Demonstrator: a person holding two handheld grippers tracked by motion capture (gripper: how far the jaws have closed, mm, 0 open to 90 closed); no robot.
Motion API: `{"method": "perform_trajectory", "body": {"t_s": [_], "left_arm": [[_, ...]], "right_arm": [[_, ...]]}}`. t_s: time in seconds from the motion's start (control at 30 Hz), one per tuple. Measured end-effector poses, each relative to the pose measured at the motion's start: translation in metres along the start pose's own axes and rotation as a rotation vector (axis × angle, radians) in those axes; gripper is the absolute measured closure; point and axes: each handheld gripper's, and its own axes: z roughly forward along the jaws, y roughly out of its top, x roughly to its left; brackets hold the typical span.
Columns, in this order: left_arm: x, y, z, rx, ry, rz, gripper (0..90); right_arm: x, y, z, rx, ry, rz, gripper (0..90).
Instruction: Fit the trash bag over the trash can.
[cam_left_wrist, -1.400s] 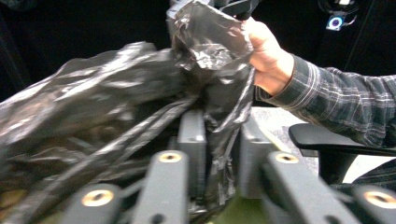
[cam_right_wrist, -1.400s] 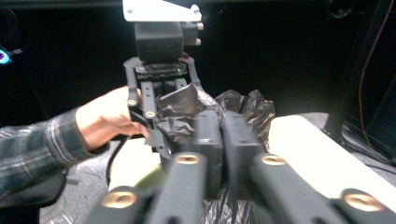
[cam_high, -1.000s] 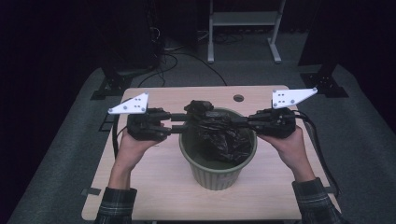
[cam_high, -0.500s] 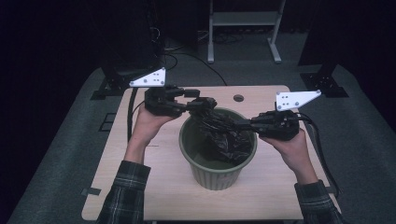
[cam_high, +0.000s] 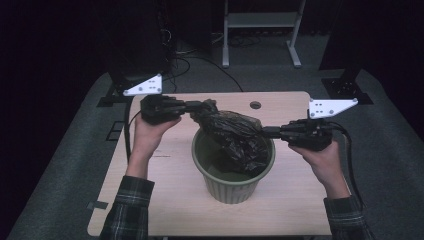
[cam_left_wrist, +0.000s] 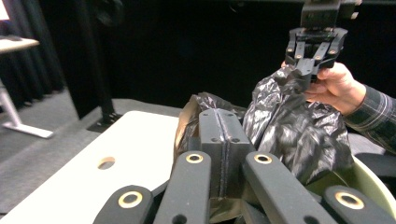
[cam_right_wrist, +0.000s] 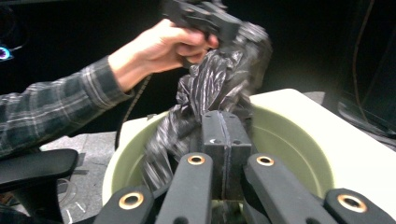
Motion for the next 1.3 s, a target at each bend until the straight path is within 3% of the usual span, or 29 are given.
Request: {"method": "perform_trajectory", "body": {"t_s": [0.23,0.33,0.47,0.63,0.83,0.9,0.93,0.97,1.0,1.3], "left_arm": [[-0.004,-0.006,-0.048,-0.037,0.12,-0.002,89.6],[-0.004,-0.016,-0.067,-0.051,0.153,-0.02,89.6],[-0.007,-0.027,-0.076,-0.058,0.163,-0.031,89.6],[-0.018,-0.039,-0.069,-0.044,0.141,-0.032,89.5],[-0.032,-0.052,-0.057,-0.074,0.087,-0.038,89.5],[-0.034,-0.053,-0.054,-0.075,0.071,-0.039,89.5],[-0.036,-0.054,-0.051,-0.072,0.066,-0.036,89.5],[-0.037,-0.054,-0.049,-0.065,0.057,-0.033,89.4],[-0.038,-0.054,-0.047,-0.06,0.054,-0.029,89.2],[-0.045,-0.051,-0.031,-0.052,0.016,-0.016,88.4]], "right_arm": [[0.0,-0.005,0.006,0.013,0.006,0.005,90.0],[0.0,-0.015,0.004,0.039,-0.013,0.015,90.0],[-0.004,-0.025,-0.007,0.037,-0.036,0.038,90.0],[-0.006,-0.037,-0.02,0.054,-0.065,0.055,90.0],[-0.008,-0.048,-0.034,0.05,-0.069,0.072,90.0],[-0.006,-0.05,-0.038,0.049,-0.081,0.066,79.3],[-0.006,-0.05,-0.038,0.049,-0.081,0.066,79.3],[-0.006,-0.049,-0.039,0.04,-0.083,0.067,78.3],[-0.005,-0.045,-0.042,0.032,-0.094,0.06,67.8],[-0.001,-0.012,-0.037,-0.009,-0.092,0.014,58.9]]}}
